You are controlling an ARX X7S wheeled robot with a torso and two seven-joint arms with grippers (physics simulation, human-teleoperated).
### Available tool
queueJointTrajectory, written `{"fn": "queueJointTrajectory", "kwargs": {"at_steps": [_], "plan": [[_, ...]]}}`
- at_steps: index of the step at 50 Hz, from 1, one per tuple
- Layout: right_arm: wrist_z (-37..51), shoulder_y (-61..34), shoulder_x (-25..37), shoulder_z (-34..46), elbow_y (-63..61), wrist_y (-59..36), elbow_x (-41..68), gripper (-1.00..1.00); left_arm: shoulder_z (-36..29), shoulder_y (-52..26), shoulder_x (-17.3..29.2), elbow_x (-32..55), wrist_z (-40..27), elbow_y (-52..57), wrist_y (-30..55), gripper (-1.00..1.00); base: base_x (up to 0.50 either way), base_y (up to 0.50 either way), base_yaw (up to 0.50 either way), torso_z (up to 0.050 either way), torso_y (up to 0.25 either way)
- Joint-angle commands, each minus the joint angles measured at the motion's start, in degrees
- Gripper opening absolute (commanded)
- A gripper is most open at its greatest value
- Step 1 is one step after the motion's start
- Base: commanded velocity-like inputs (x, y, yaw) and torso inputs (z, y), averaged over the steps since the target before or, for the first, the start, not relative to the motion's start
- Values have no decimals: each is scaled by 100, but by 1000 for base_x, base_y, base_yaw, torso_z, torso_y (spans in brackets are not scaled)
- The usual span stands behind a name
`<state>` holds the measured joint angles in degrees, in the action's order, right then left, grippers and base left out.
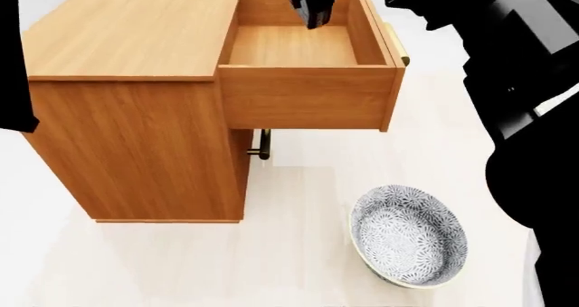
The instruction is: Put the chocolate pudding in the top drawer of the cabinet and close it.
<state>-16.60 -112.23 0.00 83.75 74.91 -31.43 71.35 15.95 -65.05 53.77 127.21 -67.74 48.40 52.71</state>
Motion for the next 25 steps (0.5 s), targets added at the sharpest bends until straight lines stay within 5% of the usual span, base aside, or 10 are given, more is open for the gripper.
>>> {"fn": "queueJointTrajectory", "kwargs": {"at_steps": [1,25], "plan": [[1,-50,0,-105,-31,-20,-140,-100,-17,-98,86,40,4,-1,-42,100,0,0,0,0,-107],[-196,-76,0,-28,-112,-239,-351,-100,-164,-263,125,-29,2,-31,-103,100,0,0,0,0,-107]]}}
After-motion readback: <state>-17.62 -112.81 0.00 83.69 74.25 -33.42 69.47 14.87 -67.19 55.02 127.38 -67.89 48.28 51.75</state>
